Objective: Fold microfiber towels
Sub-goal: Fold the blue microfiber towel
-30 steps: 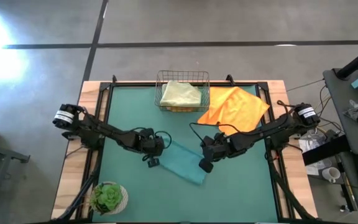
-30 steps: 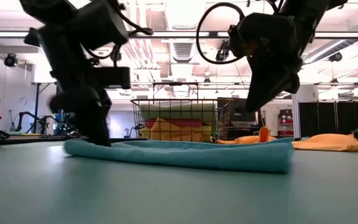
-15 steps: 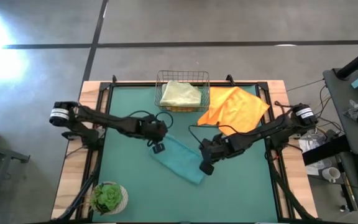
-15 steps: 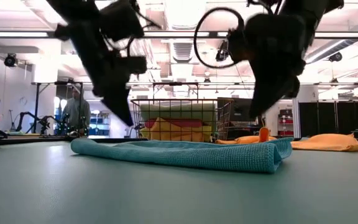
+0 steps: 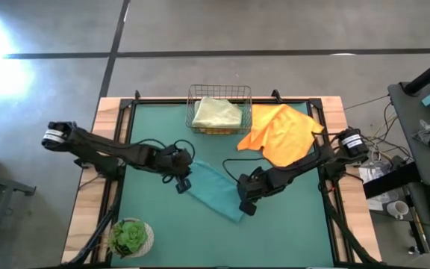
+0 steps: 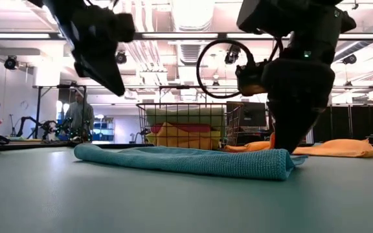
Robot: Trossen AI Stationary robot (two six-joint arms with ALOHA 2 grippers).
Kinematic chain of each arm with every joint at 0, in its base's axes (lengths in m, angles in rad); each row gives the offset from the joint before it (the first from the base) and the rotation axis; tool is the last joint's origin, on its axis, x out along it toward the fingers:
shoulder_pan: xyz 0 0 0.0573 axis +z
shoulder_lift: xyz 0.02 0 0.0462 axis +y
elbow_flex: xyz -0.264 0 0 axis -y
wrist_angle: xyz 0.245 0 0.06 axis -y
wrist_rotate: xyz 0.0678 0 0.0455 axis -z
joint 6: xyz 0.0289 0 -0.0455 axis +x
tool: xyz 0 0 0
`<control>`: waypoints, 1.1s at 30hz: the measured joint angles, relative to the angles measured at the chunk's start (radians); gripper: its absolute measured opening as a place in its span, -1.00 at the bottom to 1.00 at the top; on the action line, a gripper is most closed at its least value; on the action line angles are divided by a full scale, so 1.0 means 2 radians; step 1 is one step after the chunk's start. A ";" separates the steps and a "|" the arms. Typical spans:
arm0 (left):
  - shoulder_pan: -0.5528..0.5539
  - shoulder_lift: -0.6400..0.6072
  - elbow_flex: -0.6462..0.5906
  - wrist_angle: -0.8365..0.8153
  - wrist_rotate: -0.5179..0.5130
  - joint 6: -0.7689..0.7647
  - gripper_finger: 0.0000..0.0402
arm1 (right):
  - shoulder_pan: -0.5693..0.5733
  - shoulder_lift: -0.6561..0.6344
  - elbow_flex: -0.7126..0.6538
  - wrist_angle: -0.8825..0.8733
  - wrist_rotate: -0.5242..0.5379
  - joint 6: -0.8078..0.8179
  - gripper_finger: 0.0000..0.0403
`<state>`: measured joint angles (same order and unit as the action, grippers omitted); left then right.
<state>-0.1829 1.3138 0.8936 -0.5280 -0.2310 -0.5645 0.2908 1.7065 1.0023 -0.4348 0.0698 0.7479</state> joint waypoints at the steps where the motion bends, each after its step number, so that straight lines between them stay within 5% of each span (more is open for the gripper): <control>1: -0.008 -0.002 0.000 0.001 0.001 -0.005 -0.74 | 0.000 0.004 0.000 0.004 -0.003 0.000 -0.96; 9: -0.066 0.012 -0.003 0.034 0.035 -0.042 -0.74 | 0.003 0.026 0.000 0.121 -0.056 -0.023 -0.96; 17: -0.087 0.073 -0.005 0.150 0.036 -0.056 -0.74 | 0.004 -0.010 0.000 0.119 -0.066 -0.026 -0.96; 23: -0.092 0.132 -0.003 0.275 0.062 -0.055 -0.74 | 0.005 -0.061 0.002 0.078 -0.028 -0.025 -0.96; 33: -0.105 0.209 0.006 0.306 0.063 -0.055 -0.74 | 0.006 -0.151 0.003 0.009 0.032 -0.025 -0.96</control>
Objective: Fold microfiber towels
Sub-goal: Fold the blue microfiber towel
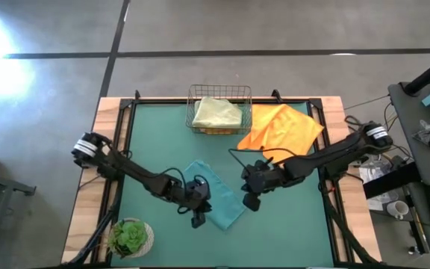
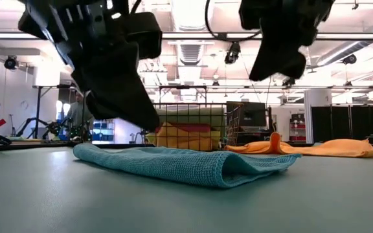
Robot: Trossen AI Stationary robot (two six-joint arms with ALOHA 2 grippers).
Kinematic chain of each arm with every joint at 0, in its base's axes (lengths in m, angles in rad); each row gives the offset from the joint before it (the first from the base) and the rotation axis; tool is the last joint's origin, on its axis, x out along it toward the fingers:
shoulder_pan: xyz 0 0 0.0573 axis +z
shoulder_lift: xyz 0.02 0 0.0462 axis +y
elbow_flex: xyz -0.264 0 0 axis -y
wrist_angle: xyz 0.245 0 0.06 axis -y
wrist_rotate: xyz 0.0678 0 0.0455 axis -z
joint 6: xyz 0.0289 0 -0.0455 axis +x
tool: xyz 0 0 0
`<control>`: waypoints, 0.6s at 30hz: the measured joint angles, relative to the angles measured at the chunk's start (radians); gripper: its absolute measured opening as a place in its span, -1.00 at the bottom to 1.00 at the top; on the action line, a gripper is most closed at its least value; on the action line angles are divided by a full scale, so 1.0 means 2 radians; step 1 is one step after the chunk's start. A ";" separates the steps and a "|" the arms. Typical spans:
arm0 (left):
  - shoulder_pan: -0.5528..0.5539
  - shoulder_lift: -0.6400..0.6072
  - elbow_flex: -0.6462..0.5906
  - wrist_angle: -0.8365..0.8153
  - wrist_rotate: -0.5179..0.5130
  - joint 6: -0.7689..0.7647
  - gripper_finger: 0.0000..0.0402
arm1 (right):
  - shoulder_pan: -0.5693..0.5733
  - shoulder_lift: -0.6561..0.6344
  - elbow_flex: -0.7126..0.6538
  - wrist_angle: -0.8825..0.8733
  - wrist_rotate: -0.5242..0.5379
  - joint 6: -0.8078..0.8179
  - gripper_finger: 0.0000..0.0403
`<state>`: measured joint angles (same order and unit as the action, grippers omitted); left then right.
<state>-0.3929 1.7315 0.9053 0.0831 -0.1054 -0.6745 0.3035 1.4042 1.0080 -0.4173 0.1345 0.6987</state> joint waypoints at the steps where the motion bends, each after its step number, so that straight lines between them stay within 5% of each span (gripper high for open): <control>1: -0.002 0.009 0.002 0.012 0.000 0.000 -0.74 | 0.000 -0.006 0.000 -0.009 0.004 0.000 -0.96; 9: -0.008 0.065 0.026 0.009 0.001 0.000 -0.74 | 0.000 -0.038 0.000 -0.034 0.027 0.000 -0.96; 18: -0.008 0.042 0.030 -0.101 0.024 0.011 -0.74 | 0.000 -0.028 -0.001 -0.046 0.037 0.003 -0.96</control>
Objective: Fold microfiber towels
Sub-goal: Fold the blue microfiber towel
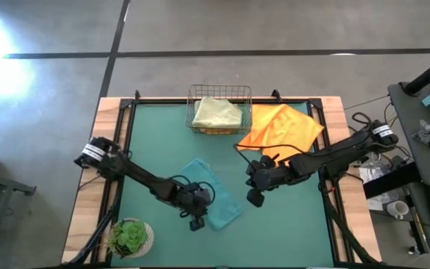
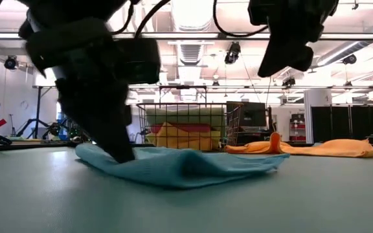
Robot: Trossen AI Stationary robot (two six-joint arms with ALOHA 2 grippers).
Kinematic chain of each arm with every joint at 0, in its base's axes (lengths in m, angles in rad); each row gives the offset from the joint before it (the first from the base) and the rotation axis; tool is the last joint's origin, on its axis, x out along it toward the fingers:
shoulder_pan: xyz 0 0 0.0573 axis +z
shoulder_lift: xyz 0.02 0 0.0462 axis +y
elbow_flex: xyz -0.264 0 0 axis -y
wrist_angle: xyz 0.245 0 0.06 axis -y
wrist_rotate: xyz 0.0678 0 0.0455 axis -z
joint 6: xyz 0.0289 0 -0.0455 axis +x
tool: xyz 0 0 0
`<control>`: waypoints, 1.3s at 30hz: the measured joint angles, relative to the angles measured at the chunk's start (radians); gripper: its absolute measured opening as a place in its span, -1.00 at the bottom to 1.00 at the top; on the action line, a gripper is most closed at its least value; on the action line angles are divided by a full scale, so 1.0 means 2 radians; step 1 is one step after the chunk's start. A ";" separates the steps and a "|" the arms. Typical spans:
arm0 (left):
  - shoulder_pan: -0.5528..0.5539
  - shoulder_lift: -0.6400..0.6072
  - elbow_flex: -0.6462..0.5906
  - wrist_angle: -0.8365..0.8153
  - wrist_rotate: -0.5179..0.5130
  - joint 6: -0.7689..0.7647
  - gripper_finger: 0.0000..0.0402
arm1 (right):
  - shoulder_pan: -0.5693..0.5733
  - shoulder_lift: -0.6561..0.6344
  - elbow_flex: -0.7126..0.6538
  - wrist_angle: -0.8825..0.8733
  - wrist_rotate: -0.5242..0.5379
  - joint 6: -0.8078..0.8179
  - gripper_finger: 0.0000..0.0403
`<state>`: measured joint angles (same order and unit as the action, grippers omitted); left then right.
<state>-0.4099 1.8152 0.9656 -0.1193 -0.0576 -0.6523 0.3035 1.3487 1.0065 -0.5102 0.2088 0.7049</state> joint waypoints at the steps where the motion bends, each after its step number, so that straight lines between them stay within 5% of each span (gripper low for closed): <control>1: 0.000 -0.006 0.000 -0.021 0.002 0.005 -0.74 | 0.000 0.002 0.000 0.003 0.001 0.000 -0.96; 14: 0.004 -0.077 -0.001 -0.278 -0.003 0.058 -0.74 | 0.000 0.022 0.000 -0.004 0.001 -0.001 -0.96; 27: 0.004 -0.123 -0.001 -0.300 -0.002 0.058 -0.72 | 0.000 0.021 0.000 0.008 0.001 -0.005 -0.96; 39: 0.005 -0.129 0.062 -0.450 0.028 0.055 -0.18 | 0.008 0.022 0.000 0.135 -0.005 -0.158 -0.96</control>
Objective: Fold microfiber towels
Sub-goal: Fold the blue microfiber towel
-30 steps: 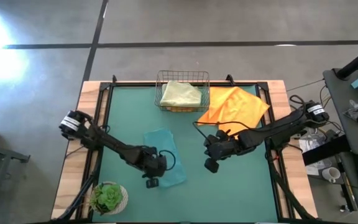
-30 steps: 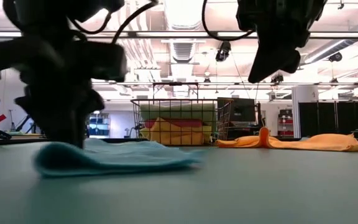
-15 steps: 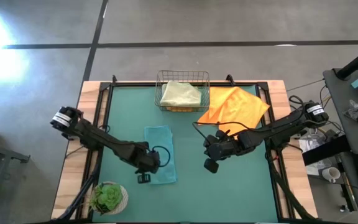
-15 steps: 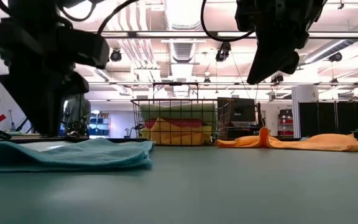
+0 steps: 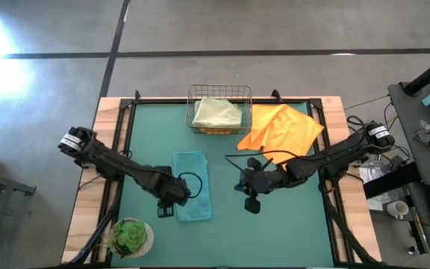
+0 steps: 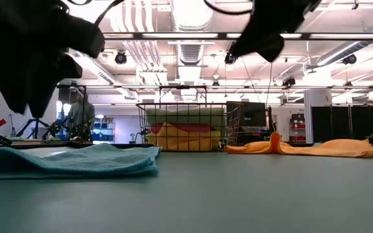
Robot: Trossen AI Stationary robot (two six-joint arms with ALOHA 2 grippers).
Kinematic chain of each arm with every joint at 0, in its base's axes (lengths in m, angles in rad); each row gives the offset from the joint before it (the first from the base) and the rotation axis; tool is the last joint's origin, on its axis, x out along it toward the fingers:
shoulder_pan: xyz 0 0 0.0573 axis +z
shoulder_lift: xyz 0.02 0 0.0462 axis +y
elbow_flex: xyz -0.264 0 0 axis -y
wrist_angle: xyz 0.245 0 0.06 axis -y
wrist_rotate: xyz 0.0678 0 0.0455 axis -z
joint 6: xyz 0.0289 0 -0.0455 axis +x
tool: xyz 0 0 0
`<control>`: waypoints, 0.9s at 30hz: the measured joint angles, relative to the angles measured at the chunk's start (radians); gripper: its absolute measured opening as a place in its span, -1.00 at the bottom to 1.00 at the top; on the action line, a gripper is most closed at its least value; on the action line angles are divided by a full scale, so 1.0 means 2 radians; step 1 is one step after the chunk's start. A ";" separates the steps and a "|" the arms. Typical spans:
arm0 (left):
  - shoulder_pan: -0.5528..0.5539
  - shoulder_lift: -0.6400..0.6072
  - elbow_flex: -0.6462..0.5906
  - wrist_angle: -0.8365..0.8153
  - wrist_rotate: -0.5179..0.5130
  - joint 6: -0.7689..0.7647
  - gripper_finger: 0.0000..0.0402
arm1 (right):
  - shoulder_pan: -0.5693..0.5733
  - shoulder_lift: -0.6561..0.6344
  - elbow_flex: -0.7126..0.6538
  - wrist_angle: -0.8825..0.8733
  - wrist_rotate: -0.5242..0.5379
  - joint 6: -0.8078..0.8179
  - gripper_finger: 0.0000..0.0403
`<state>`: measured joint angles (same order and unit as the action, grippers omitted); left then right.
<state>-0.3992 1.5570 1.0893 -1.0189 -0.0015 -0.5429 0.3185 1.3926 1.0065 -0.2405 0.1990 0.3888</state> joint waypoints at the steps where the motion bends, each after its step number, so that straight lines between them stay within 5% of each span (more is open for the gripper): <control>1: 0.000 0.000 0.006 -0.003 0.012 0.000 -0.14 | 0.000 0.000 0.000 0.010 -0.003 -0.010 -0.95; 8: -0.038 0.000 0.029 0.013 0.034 -0.027 -0.07 | 0.001 0.000 0.000 0.034 -0.056 -0.031 -0.76; 19: -0.144 0.019 0.032 0.101 -0.163 -0.079 -0.07 | 0.002 0.038 0.000 0.111 -0.075 -0.145 -0.17; 27: -0.149 0.063 0.032 0.149 -0.142 -0.106 -0.07 | 0.002 0.107 0.015 0.165 -0.077 -0.192 -0.11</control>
<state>-0.6967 1.6824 1.1532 -0.7212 -0.2845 -0.7545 0.3229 1.6065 1.0365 0.0903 0.0444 0.0055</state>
